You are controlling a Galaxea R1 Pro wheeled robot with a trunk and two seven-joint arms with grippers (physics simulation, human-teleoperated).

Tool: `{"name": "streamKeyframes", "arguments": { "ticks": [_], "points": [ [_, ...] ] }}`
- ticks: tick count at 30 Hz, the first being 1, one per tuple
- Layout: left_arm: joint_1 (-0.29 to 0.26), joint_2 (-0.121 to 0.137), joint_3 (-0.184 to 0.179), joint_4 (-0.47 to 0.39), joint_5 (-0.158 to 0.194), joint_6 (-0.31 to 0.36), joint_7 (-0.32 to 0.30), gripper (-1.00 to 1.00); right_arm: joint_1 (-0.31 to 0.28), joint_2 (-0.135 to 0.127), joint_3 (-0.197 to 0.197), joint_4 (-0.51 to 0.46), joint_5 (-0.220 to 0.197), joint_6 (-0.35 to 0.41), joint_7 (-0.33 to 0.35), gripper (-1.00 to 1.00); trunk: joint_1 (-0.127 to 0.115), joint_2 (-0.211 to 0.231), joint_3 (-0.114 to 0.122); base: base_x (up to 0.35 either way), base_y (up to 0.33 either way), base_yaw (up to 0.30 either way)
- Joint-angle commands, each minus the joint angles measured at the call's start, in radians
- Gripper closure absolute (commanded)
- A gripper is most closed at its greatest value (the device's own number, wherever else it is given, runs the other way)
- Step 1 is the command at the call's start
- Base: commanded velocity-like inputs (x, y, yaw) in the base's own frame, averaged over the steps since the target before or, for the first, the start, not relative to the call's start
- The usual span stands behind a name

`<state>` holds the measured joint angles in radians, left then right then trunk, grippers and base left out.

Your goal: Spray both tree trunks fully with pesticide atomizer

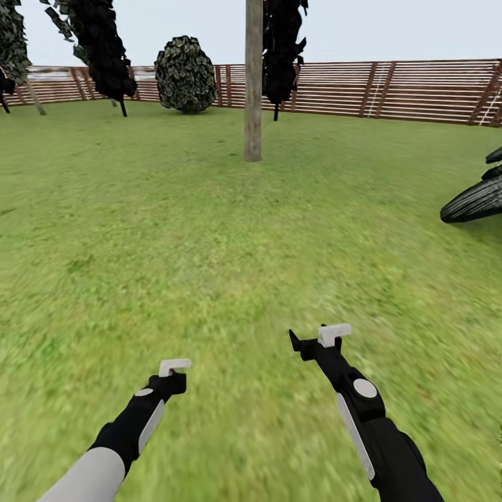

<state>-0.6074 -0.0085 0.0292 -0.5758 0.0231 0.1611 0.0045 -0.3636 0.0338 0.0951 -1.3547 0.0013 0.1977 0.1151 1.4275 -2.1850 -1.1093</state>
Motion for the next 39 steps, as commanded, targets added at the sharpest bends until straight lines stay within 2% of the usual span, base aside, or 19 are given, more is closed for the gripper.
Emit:
{"name": "streamKeyframes", "arguments": {
  "ticks": [1, 5, 8, 12, 30, 39],
  "points": [
    [0.001, 0.0, 0.001, -0.007, 0.0, 0.001, 0.001, 1.0, 0.0, 0.0, 0.0, 0.0, 0.0, 0.0, 0.0, -1.0, 0.0, 0.0, 0.0, 0.34, 0.0, -0.292],
    [0.011, 0.002, 0.0, -0.116, 0.001, 0.014, 0.003, 1.0, 0.0, 0.0, -0.001, -0.003, 0.0, 0.0, 0.0, -1.0, 0.0, 0.0, 0.0, 0.34, 0.0, -0.293],
    [0.013, 0.001, 0.0, -0.149, 0.001, 0.018, 0.003, 1.0, 0.0, -0.004, -0.003, -0.004, 0.001, 0.0, 0.0, -1.0, 0.0, 0.0, 0.0, 0.339, 0.0, -0.293],
    [0.014, 0.001, -0.001, -0.153, 0.001, 0.019, 0.003, 1.0, 0.0, -0.005, -0.017, -0.003, 0.001, 0.0, 0.0, -1.0, 0.0, 0.0, 0.0, 0.34, 0.0, -0.175],
    [0.013, -0.007, -0.003, -0.151, -0.001, 0.038, 0.003, 1.0, 0.0, -0.005, -0.017, -0.001, 0.0, -0.001, 0.002, -1.0, 0.0, 0.0, 0.0, 0.34, 0.0, -0.015],
    [0.014, -0.007, -0.002, -0.151, -0.001, 0.047, 0.003, 1.0, 0.0, -0.005, -0.017, 0.0, 0.0, -0.001, 0.002, -1.0, 0.0, 0.0, 0.007, 0.34, 0.0, -0.219]
  ]
}}
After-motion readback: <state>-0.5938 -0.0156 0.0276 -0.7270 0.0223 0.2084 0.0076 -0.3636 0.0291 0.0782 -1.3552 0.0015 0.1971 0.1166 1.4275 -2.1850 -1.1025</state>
